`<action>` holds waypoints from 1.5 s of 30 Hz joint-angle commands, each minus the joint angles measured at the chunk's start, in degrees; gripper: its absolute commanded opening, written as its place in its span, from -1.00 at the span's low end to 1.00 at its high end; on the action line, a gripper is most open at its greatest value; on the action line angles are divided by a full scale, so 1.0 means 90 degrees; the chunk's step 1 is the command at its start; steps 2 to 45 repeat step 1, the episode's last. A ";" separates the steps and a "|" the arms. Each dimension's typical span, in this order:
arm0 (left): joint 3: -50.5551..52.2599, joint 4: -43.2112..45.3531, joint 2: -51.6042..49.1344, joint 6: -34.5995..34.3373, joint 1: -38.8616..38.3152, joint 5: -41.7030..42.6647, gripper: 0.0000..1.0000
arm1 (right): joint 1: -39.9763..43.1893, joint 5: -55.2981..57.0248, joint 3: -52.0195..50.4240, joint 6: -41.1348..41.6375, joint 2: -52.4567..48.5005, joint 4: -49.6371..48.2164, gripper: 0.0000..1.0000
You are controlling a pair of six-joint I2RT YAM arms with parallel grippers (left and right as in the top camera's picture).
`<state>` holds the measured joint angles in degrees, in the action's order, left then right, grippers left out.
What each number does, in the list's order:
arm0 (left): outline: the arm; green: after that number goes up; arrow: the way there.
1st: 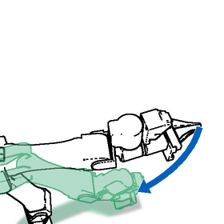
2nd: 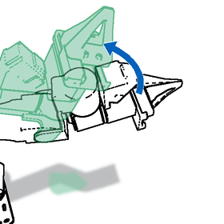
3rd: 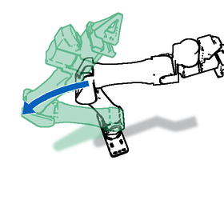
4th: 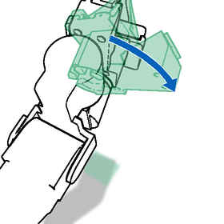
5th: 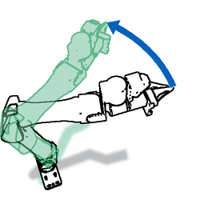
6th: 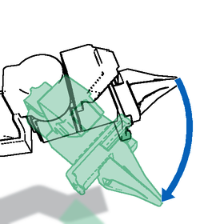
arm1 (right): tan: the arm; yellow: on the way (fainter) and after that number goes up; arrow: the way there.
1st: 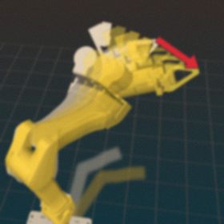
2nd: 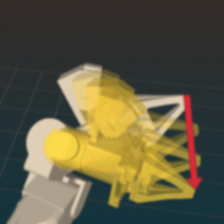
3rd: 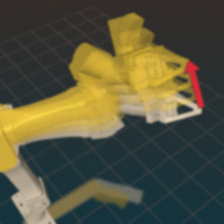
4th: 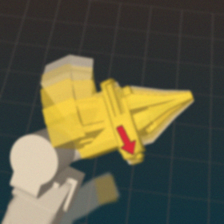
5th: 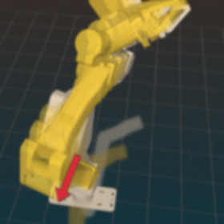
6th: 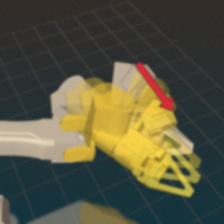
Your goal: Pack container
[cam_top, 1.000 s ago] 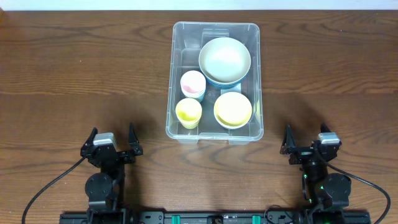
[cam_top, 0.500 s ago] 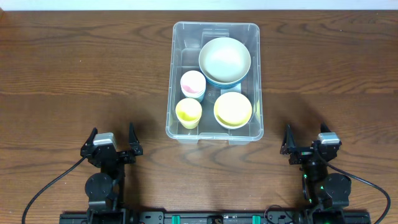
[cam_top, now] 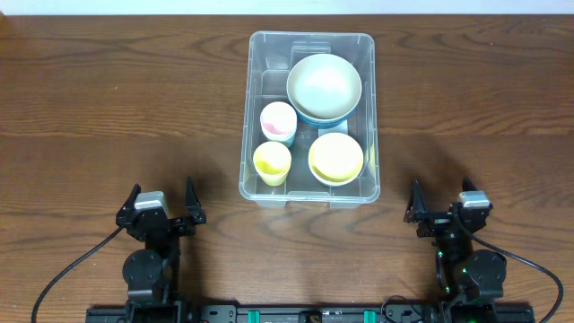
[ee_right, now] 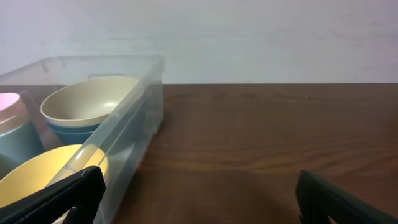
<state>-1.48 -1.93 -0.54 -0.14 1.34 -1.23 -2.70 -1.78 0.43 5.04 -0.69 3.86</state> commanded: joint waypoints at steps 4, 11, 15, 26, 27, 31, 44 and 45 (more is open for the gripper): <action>0.0138 -0.0233 0.0034 0.0058 0.0015 0.0022 0.96 | 0.0049 -0.0068 -0.0015 0.0078 0.0041 0.0022 0.98; 0.0138 -0.0233 0.0034 0.0058 0.0015 0.0022 0.96 | 0.0049 -0.0068 -0.0015 0.0078 0.0041 0.0022 0.98; 0.0138 -0.0233 0.0034 0.0058 0.0015 0.0022 0.96 | 0.0049 -0.0068 -0.0015 0.0078 0.0041 0.0022 0.98; 0.0138 -0.0233 0.0034 0.0058 0.0015 0.0022 0.96 | 0.0049 -0.0068 -0.0015 0.0078 0.0041 0.0022 0.98; 0.0138 -0.0233 0.0034 0.0058 0.0015 0.0022 0.96 | 0.0049 -0.0068 -0.0015 0.0078 0.0041 0.0022 0.98; 0.0138 -0.0233 0.0034 0.0058 0.0015 0.0022 0.96 | 0.0049 -0.0068 -0.0015 0.0078 0.0041 0.0022 0.98; 0.0138 -0.0233 0.0034 0.0058 0.0015 0.0022 0.96 | 0.0049 -0.0068 -0.0015 0.0078 0.0041 0.0022 0.98; 0.0138 -0.0233 0.0034 0.0058 0.0015 0.0022 0.96 | 0.0049 -0.0068 -0.0015 0.0078 0.0041 0.0022 0.98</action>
